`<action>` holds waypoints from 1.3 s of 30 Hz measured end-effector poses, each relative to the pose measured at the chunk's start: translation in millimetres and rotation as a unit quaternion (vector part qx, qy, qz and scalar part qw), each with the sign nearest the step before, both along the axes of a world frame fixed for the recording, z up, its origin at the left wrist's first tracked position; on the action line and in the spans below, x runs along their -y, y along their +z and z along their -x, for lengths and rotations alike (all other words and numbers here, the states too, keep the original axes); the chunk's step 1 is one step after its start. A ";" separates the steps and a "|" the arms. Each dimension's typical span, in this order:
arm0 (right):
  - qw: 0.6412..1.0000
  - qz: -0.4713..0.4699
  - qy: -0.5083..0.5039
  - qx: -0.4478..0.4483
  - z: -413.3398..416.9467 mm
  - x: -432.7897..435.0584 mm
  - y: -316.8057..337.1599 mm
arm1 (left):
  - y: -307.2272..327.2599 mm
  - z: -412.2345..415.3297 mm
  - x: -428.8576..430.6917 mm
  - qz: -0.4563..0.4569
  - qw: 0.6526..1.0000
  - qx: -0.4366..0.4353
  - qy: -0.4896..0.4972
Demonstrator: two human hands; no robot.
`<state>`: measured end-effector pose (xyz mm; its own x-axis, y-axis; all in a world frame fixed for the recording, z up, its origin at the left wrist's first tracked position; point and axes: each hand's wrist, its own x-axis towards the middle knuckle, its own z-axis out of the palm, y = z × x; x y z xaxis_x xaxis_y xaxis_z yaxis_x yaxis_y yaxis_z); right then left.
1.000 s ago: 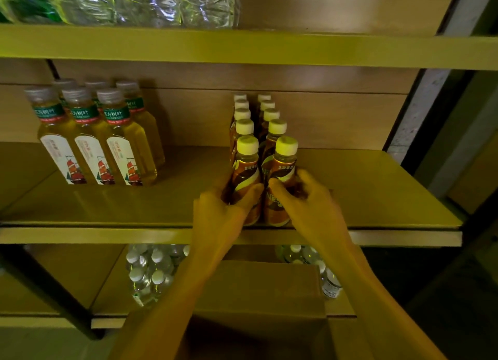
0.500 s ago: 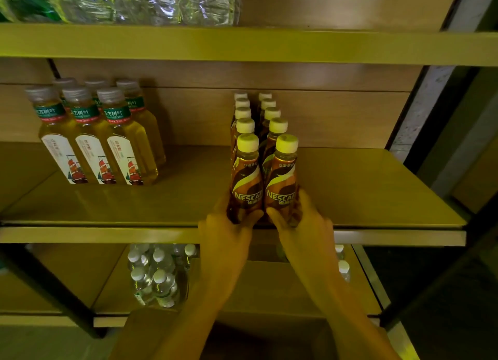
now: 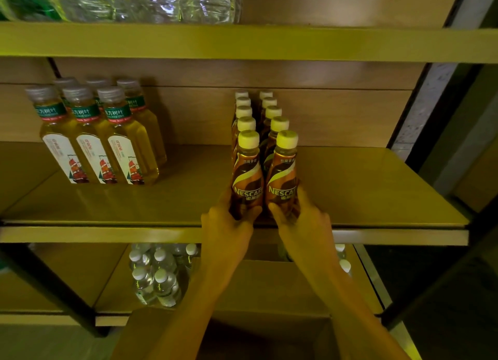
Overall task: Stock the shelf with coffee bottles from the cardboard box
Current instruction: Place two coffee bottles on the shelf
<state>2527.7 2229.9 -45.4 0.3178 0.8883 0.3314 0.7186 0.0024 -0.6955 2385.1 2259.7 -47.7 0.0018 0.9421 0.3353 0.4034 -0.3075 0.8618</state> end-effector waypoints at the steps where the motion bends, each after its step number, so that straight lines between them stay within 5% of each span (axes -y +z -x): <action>1: 1.000 -0.001 0.000 -0.001 -0.5 0.3 -0.6 | 0.0 0.3 0.6 0.002 1.000 -0.002 0.000; 14: 1.000 0.009 0.006 -0.007 -3.6 2.1 0.4 | 8.0 4.6 1.5 0.003 0.998 -0.061 -0.006; 22: 0.983 0.014 0.000 0.183 -7.0 52.4 -3.5 | 1.1 42.1 29.6 -0.088 0.939 -0.329 0.051; 27: 0.971 0.033 -0.001 0.236 -2.1 85.2 -32.4 | -30.2 66.5 60.5 -0.126 0.920 -0.368 0.036; 39: 0.955 0.170 0.047 0.240 9.5 139.2 -130.5 | -146.1 87.3 128.5 0.065 0.903 -0.424 -0.043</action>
<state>2518.3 2090.7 -175.9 0.1155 0.9875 0.1072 0.9623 -0.0845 -0.2584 2297.8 2131.2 -193.8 0.2802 0.9577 0.0664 0.9141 -0.2873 0.2863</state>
